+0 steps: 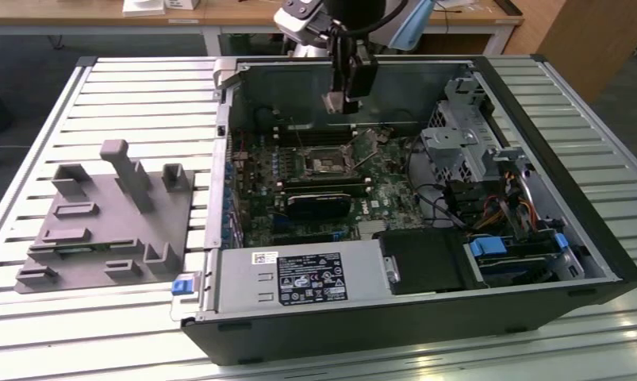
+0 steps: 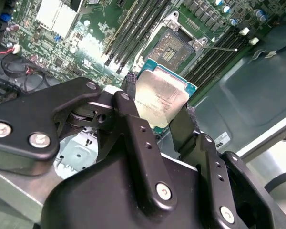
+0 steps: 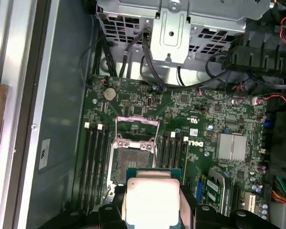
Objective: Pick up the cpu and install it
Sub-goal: 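Place the cpu into insertion slot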
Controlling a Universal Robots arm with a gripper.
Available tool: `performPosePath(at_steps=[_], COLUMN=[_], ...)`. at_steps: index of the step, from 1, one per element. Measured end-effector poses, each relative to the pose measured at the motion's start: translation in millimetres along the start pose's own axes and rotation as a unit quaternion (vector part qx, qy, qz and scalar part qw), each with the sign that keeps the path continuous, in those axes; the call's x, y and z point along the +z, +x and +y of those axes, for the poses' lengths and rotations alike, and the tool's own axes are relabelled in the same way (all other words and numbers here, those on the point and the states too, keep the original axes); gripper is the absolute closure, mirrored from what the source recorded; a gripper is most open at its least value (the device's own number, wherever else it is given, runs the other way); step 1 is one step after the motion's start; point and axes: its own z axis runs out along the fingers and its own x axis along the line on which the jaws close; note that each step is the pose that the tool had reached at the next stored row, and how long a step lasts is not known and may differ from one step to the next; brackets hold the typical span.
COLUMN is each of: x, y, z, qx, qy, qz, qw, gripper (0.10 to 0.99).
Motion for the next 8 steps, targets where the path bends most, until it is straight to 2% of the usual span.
performPosePath(at_steps=[3,8], x=[5.4,12.7], y=[0.4,1.0], z=[-0.2,-0.4], qx=[0.001,0.001], qy=[0.0003,0.0002], qz=[-0.0021,-0.0022], qw=[1.0000,1.0000], gripper=[0.553,0.553])
